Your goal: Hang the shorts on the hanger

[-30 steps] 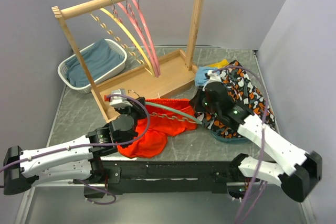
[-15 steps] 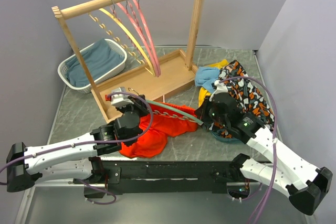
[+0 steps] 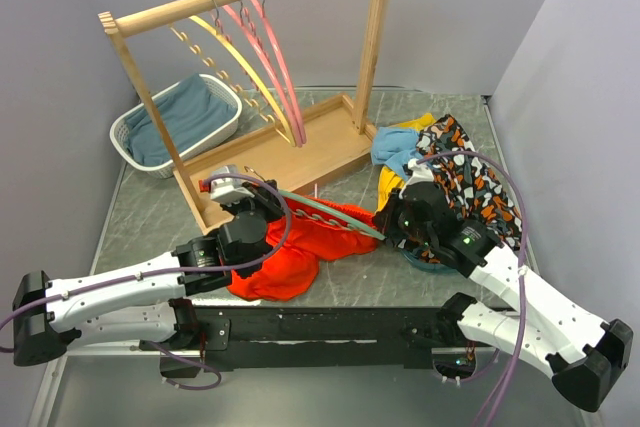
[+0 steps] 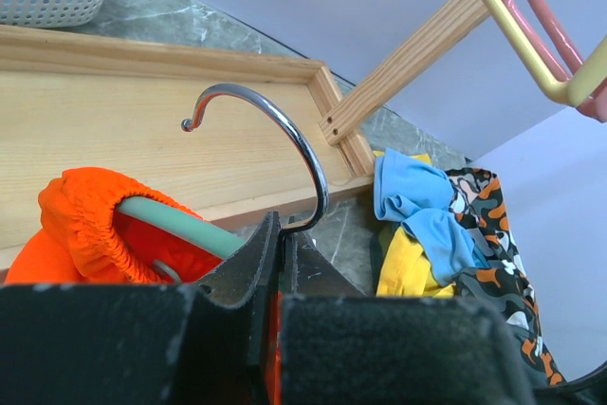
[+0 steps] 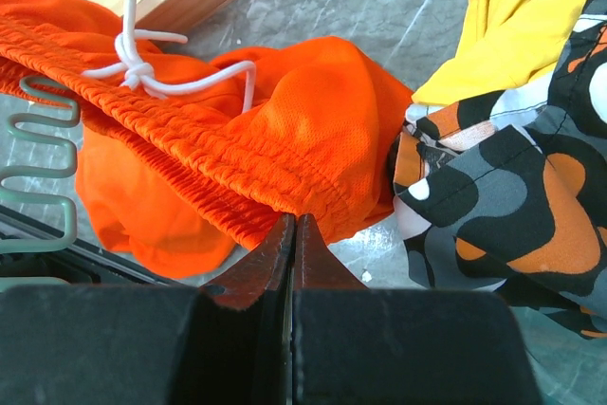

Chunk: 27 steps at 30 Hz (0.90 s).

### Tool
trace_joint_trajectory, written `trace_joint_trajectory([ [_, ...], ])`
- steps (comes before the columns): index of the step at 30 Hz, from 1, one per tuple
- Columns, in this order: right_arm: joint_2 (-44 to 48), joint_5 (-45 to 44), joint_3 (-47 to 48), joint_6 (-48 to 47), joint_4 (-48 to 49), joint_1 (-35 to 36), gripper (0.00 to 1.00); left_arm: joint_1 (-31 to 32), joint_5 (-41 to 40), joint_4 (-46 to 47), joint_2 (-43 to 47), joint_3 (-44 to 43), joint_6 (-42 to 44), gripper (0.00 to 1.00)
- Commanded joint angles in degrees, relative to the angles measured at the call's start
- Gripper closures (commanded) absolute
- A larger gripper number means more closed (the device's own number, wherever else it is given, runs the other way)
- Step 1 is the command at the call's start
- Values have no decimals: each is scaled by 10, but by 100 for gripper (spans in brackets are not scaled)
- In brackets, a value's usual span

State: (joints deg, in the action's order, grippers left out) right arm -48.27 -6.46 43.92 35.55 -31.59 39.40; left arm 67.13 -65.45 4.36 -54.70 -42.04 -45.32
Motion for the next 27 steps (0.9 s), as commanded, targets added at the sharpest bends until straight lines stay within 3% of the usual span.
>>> trace_joint_trajectory([
  [1,16,-34,12,-5,-21,1,100,-12,-35,-6,7,-28,-12,99],
  [15,-17,-36,-14,5,-1,8,100,-24,-22,-16,34,-23,-25,99],
  [27,48,-52,44,17,-91,9,100,-24,-137,-59,-6,-33,-28,99],
])
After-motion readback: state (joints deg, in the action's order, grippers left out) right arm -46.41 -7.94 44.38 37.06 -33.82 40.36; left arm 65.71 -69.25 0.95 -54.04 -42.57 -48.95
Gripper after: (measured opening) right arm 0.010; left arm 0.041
